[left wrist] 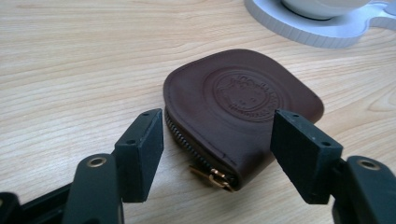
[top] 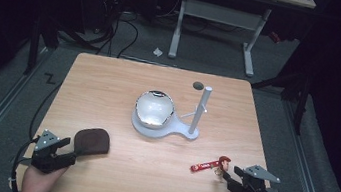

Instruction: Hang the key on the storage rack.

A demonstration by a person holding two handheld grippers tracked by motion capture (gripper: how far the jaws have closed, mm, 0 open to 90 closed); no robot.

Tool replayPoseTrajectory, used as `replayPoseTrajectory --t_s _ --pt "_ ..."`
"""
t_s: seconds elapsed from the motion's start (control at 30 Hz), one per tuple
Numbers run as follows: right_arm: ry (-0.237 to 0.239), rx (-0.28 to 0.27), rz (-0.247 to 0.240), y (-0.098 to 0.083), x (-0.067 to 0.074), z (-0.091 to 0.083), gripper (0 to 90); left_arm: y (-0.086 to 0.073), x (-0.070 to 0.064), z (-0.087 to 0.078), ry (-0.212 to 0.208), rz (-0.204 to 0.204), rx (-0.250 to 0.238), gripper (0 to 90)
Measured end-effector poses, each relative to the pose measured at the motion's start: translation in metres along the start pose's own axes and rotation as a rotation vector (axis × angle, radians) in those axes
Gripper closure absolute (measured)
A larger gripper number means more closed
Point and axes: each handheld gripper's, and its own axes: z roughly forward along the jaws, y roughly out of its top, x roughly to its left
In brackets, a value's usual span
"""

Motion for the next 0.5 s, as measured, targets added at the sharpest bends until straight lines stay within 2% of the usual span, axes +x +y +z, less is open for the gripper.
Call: replayPoseTrajectory --t_s 0.2,0.23,0.27,0.4,0.43,0.5 --pt "0.003 0.05 -0.006 0.004 -0.001 -0.001 49.5 0.0 -0.002 0.002 -0.009 0.024 0.014 33.5" --pt "-0.005 0.078 -0.025 0.005 0.001 0.0 49.5 0.0 -0.002 0.003 -0.011 0.026 0.013 33.5" --pt "-0.005 0.078 -0.025 0.005 0.001 0.0 49.5 0.0 -0.002 0.003 -0.012 0.027 0.012 33.5" --pt "0.003 0.15 -0.051 0.009 0.004 0.001 49.6 0.0 -0.002 0.002 -0.015 0.024 0.007 33.5" --pt "0.003 0.15 -0.051 0.009 0.004 0.001 49.6 0.0 -0.002 0.002 -0.015 0.024 0.007 33.6" --pt "0.007 0.184 -0.061 0.012 0.004 0.0 49.7 -0.001 -0.001 0.002 -0.017 0.019 0.005 33.6"
